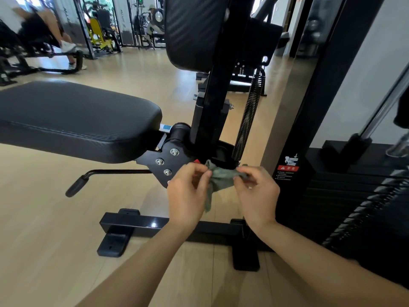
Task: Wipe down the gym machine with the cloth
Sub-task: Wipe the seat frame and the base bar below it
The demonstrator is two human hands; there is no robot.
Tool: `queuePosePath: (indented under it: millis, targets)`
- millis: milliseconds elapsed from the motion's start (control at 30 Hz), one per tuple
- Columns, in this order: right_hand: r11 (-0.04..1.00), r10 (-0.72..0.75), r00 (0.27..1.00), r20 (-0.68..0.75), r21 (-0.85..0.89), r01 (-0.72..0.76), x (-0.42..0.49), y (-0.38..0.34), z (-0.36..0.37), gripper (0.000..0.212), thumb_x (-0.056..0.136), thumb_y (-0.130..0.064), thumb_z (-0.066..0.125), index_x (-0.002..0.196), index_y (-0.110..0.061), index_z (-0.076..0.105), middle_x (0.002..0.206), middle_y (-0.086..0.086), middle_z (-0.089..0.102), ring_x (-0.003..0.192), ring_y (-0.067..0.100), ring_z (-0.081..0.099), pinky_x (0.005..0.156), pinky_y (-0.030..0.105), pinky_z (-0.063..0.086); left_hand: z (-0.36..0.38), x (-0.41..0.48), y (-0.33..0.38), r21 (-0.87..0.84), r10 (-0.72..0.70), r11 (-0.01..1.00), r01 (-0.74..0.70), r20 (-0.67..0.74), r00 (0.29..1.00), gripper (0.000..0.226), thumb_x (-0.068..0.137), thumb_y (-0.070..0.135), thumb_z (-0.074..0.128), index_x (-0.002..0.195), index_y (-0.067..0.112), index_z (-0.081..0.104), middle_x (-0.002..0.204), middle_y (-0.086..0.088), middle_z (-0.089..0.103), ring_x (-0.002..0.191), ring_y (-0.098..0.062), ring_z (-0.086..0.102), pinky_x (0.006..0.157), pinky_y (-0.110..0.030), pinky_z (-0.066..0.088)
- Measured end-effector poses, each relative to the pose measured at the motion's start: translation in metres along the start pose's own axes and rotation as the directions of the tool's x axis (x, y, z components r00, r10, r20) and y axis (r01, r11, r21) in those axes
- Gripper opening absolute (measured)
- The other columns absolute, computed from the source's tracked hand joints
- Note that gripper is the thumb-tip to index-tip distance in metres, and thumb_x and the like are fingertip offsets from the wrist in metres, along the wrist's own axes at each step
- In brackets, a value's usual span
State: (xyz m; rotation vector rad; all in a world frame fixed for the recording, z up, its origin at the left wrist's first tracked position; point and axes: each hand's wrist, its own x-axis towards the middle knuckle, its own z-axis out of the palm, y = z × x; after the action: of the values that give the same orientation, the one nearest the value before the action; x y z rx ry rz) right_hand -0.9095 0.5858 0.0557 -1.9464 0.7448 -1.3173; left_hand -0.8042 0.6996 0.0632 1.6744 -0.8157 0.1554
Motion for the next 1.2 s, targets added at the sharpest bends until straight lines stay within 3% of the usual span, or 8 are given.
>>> queuePosePath:
  millis: [100,300,467,633,800,900,1000,1200]
  targets:
    - [0.999,-0.032,0.999,-0.034,-0.022,0.031,0.002,-0.001,0.008,0.024,0.081,0.002,0.077,0.101,-0.011,0.073,0.103,-0.001,0.062,0.089,0.006,0.065,0.078,0.019,0.057,0.007,0.004,-0.001,-0.013,0.064,0.998,-0.064,0.032,0.997,0.015,0.088,0.017,0.078,0.101,0.017,0.071,0.099,0.007,0.065,0.087,-0.005,0.066,0.076,-0.013,0.053]
    - [0.988,0.127,0.99,0.054,-0.092,-0.121,-0.015,0.012,0.016,0.02,0.08,-0.002,0.076,0.092,-0.017,0.07,0.098,-0.002,0.065,0.088,0.014,0.065,0.081,0.033,0.057,0.017,-0.004,-0.033,0.117,-0.088,0.991,0.066,0.189,0.978,0.015,0.083,0.027,0.08,0.087,0.022,0.066,0.083,0.008,0.069,0.074,-0.011,0.068,0.069,-0.039,0.057]
    - [0.912,0.41,0.832,0.373,-0.143,-0.385,-0.033,0.031,0.018,0.011,0.086,-0.008,0.076,0.09,-0.018,0.078,0.088,-0.007,0.072,0.087,0.012,0.069,0.082,0.03,0.058,0.007,-0.015,-0.067,0.151,-0.307,0.952,0.267,0.505,0.807,0.016,0.079,0.03,0.08,0.085,0.02,0.068,0.08,0.004,0.075,0.08,-0.017,0.073,0.079,-0.048,0.059]
    - [0.792,0.55,0.703,0.451,-0.013,-0.611,-0.036,0.039,0.028,0.009,0.089,-0.004,0.074,0.089,-0.013,0.077,0.084,0.009,0.074,0.079,0.024,0.072,0.071,0.029,0.06,-0.006,-0.017,-0.085,0.091,-0.506,0.849,0.52,0.419,0.754,0.024,0.084,0.02,0.082,0.085,0.006,0.062,0.082,-0.017,0.073,0.077,-0.037,0.072,0.076,-0.057,0.06]
    - [0.803,0.565,0.802,0.191,0.093,-0.588,-0.05,0.033,0.064,0.018,0.089,0.002,0.071,0.097,-0.013,0.075,0.09,-0.006,0.069,0.082,0.004,0.066,0.074,0.018,0.059,-0.007,-0.027,-0.089,0.049,-0.593,0.806,0.591,0.055,0.804,0.023,0.087,0.031,0.079,0.09,0.01,0.069,0.085,-0.003,0.071,0.083,-0.027,0.069,0.084,-0.047,0.058]
    - [0.777,0.539,0.812,0.223,0.239,-0.582,-0.053,0.023,0.089,0.033,0.09,0.007,0.065,0.114,-0.015,0.071,0.099,-0.008,0.07,0.091,0.002,0.068,0.088,0.017,0.055,0.0,-0.029,-0.086,-0.143,-0.63,0.775,0.615,-0.111,0.768,0.014,0.092,0.028,0.073,0.095,0.015,0.072,0.091,0.0,0.073,0.089,-0.022,0.07,0.09,-0.044,0.057]
    - [0.732,0.555,0.786,0.272,0.29,-0.617,-0.046,0.02,0.1,0.039,0.092,0.009,0.059,0.125,-0.01,0.067,0.11,0.001,0.071,0.103,0.011,0.068,0.098,0.025,0.053,0.003,-0.025,-0.088,-0.278,-0.641,0.753,0.596,-0.105,0.761,0.002,0.094,0.023,0.068,0.093,0.022,0.07,0.096,0.0,0.074,0.09,-0.019,0.072,0.088,-0.041,0.059]
    - [0.819,0.418,0.76,0.497,0.157,-0.552,-0.041,0.038,0.09,0.044,0.093,0.009,0.06,0.122,-0.025,0.064,0.108,-0.009,0.07,0.098,-0.002,0.066,0.084,0.014,0.053,0.006,-0.022,-0.101,-0.238,-0.601,0.77,0.592,0.043,0.798,0.026,0.092,0.018,0.074,0.113,0.018,0.059,0.104,0.009,0.065,0.098,-0.006,0.062,0.077,-0.02,0.048]
